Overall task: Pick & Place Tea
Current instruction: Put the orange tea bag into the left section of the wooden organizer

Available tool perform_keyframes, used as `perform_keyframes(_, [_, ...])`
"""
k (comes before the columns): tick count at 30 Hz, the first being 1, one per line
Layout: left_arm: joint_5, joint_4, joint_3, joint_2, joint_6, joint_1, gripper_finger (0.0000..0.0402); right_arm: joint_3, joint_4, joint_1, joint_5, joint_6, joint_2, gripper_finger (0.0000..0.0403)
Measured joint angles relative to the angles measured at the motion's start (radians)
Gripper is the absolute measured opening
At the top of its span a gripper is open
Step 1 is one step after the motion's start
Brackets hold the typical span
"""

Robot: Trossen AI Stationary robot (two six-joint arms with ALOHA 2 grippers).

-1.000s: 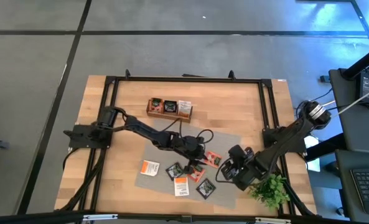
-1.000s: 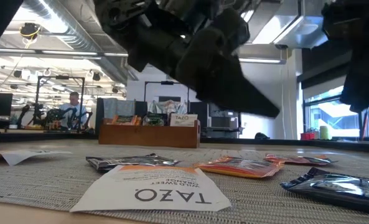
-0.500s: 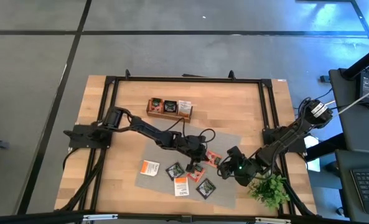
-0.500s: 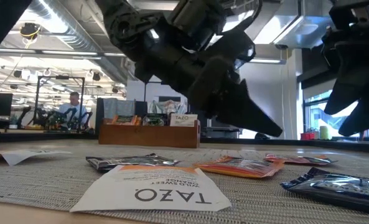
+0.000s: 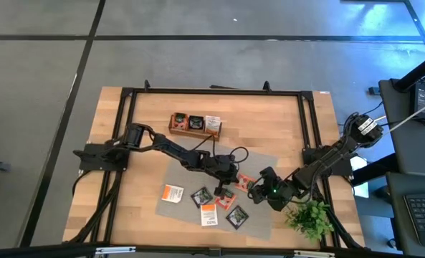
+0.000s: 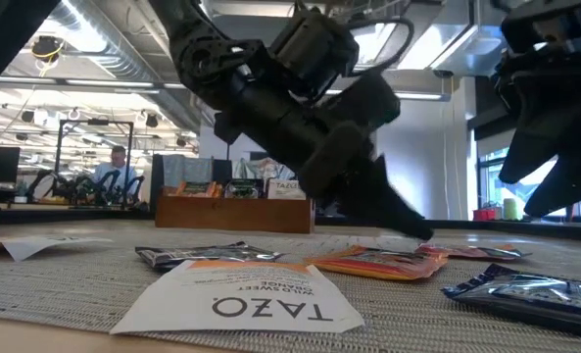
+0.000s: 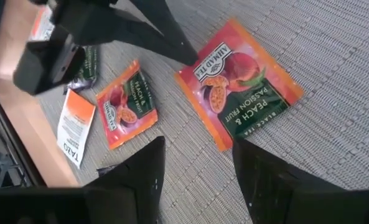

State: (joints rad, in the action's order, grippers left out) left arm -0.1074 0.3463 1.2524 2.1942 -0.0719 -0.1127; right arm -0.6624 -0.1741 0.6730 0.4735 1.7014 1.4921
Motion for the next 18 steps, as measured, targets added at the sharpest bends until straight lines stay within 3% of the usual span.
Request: perform_keyframes(18, [-0.048, -0.002, 0.075, 0.099, 0.052, 0.006, 0.0002, -0.001, -0.046, -0.036, -0.235, 0.136, 0.005, 0.0188])
